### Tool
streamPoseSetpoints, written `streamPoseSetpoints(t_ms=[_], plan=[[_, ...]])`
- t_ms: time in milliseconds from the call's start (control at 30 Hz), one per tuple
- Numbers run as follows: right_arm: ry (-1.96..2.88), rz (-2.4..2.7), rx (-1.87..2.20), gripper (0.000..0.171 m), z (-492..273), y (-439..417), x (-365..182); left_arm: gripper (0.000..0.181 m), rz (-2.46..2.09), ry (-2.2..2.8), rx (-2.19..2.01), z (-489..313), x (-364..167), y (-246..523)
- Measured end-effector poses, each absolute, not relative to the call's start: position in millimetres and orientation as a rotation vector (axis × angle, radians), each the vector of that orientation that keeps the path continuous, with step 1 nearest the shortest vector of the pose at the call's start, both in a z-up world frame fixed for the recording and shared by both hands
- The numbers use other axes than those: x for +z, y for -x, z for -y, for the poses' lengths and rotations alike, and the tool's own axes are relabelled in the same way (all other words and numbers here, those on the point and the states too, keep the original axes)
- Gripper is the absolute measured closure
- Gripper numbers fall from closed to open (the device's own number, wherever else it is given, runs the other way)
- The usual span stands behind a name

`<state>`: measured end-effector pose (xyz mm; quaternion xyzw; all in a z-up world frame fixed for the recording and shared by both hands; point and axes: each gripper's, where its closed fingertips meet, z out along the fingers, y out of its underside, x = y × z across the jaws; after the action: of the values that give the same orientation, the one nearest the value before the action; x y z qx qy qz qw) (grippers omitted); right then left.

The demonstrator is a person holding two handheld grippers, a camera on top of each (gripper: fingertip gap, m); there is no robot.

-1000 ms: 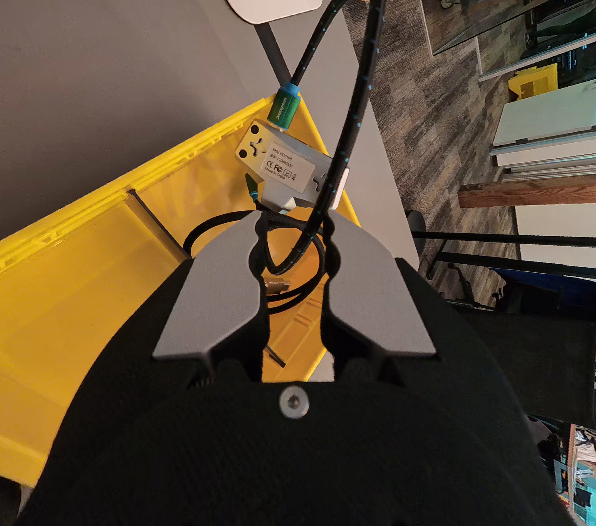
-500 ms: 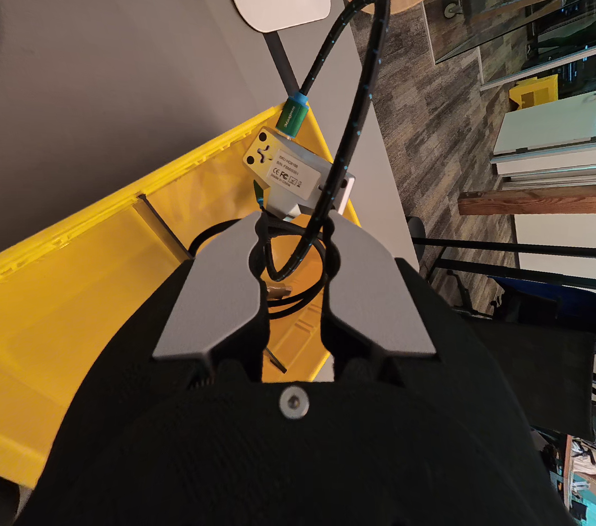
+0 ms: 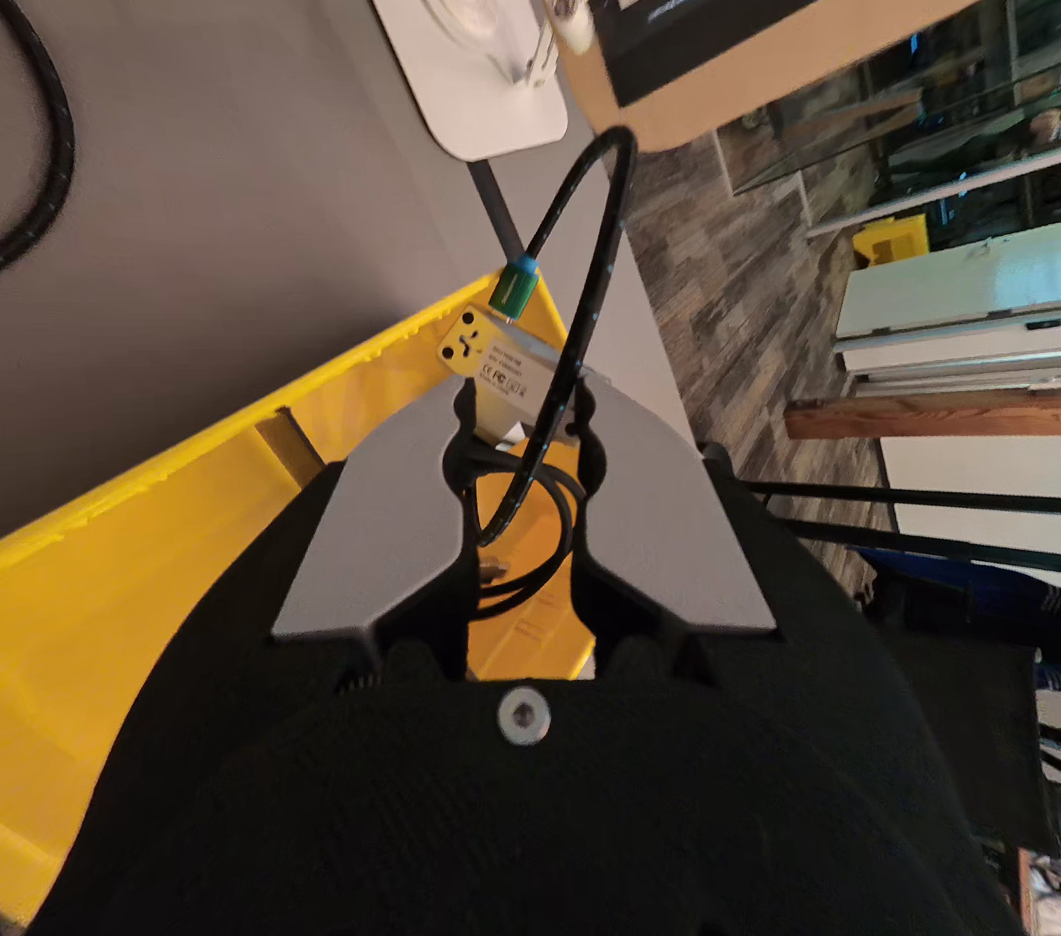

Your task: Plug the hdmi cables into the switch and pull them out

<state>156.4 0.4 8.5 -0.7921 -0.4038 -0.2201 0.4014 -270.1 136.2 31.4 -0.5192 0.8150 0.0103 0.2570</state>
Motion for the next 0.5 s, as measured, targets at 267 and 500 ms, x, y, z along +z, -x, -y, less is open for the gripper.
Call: streamPoseSetpoints(t_ms=[267,500], plan=[[1.75,1.027,-0.579,0.137,9,-114,59,0.144,-2.295,1.298,0.226,-81,79,224],[1.346,0.88,-0.068,0.101,35,-5,125,0.144,-2.324,1.145,0.33,-12,124,156]])
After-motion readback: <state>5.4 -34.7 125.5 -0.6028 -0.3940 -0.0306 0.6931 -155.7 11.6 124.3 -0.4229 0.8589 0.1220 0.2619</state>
